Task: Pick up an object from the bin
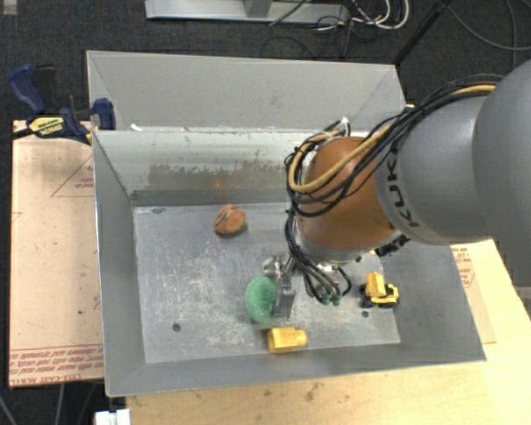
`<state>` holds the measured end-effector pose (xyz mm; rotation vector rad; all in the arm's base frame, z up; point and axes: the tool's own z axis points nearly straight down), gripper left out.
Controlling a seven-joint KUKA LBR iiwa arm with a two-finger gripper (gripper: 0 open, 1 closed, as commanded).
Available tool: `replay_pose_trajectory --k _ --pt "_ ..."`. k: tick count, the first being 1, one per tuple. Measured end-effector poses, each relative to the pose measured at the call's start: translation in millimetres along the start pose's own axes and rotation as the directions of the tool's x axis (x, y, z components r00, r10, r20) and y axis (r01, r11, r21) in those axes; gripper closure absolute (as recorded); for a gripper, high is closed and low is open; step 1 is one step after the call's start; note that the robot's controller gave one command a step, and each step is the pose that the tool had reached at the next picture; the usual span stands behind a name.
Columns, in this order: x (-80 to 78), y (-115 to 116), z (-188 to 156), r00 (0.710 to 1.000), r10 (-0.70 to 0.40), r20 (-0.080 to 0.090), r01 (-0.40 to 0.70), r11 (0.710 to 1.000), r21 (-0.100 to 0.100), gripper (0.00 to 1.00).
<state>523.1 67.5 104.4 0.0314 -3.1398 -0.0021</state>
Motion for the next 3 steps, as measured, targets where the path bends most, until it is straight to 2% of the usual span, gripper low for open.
replay_pose_trajectory --k 1,2,3 --pt "21.7 2 -95 1.000 -0.020 0.004 0.020 1.000 0.001 1.00" --pt "21.7 2 -95 1.000 -0.020 0.004 0.020 1.000 0.000 1.00" --pt "-4.7 -42 -116 0.988 -0.157 0.005 0.157 0.988 0.001 1.00"
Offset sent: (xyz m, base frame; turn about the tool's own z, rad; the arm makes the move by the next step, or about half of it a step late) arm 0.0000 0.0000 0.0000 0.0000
